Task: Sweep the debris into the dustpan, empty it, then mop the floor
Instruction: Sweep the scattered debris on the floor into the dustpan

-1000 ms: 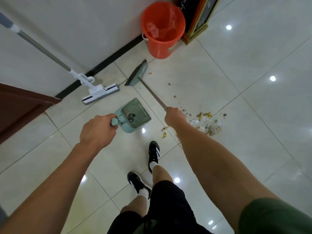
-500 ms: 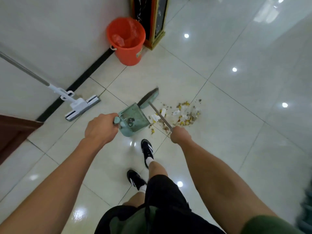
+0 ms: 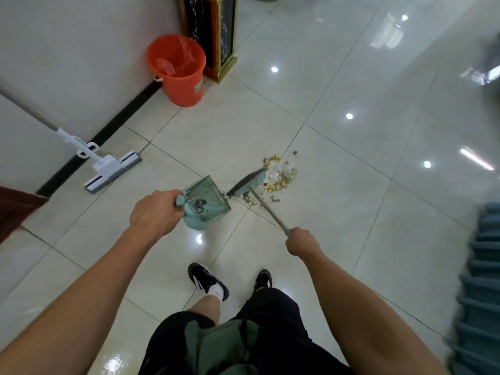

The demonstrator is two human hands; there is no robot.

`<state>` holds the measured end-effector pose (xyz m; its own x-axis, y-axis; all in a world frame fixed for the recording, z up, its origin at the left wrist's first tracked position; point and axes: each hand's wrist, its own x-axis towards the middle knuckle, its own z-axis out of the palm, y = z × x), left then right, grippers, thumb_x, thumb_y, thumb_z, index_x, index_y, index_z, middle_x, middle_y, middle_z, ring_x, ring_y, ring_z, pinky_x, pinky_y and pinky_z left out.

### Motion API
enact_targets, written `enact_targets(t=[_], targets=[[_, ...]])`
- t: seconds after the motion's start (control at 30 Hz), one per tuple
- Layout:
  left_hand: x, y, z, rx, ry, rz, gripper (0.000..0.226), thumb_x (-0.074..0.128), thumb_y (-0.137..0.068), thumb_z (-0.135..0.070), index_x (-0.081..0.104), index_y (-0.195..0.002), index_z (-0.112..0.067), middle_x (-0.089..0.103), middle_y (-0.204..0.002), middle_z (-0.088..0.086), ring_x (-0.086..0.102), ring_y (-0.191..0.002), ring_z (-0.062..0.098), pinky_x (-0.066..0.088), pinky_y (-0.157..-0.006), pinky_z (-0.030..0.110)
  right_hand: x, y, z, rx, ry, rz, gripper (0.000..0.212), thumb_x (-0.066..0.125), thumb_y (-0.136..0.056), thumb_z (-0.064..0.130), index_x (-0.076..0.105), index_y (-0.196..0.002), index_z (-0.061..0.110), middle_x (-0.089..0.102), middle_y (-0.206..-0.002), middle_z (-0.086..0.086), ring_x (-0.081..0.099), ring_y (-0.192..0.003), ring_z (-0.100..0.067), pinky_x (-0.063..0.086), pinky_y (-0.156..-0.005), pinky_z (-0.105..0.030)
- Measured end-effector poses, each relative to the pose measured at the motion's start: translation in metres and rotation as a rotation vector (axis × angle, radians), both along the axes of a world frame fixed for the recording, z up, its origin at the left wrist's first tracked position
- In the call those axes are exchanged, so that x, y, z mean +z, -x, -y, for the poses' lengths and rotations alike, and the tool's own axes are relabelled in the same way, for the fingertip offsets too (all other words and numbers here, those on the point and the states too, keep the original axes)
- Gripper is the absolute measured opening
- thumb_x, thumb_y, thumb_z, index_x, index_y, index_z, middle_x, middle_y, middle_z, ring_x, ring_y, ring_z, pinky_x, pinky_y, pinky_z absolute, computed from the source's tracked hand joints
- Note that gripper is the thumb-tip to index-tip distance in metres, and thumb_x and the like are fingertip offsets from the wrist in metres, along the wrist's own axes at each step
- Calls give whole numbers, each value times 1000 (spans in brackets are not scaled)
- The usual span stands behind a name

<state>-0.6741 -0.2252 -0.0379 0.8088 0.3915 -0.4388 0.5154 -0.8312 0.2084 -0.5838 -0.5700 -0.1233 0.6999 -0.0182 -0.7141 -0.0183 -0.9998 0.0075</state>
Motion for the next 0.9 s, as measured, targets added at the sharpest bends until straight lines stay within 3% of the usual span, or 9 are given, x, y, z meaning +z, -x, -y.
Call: enact_targets(t=[0.2, 0.43, 0.77, 0.9], targets=[[4, 17, 49, 42, -31, -27, 14, 58, -91, -22, 63, -91, -35, 65, -84, 2, 61, -73, 30, 49, -63, 34, 9, 4, 62, 55, -121, 44, 41, 46, -90, 14, 61, -127, 25, 57, -91, -2, 58, -77, -22, 48, -65, -30], [6, 52, 94, 103, -104, -70, 19, 56, -90, -21, 65, -95, -37, 65, -82, 0, 62, -71, 27, 54, -64, 35, 11, -4, 93, 204, -180, 67, 47, 44, -86, 13, 60, -129, 23, 62, -98, -6, 57, -80, -25, 48, -70, -32], [-2, 93, 88, 280, -89, -82, 12, 58, -89, -29, 66, -94, -36, 69, -91, 4, 65, -81, 34, 50, -68, 34, 2, -23, 29, 397, -196, 22, 42, 46, -87, 14, 60, -127, 20, 54, -91, -2, 56, -77, -25, 45, -67, -32], [-12, 94, 70, 340, -86, -123, 12, 57, -90, -28, 65, -95, -36, 67, -90, 4, 64, -80, 33, 48, -67, 34, -8, -36, -8, 452, -193, 2, 39, 48, -89, 15, 60, -126, 18, 62, -101, -5, 59, -83, -25, 46, -69, -31]])
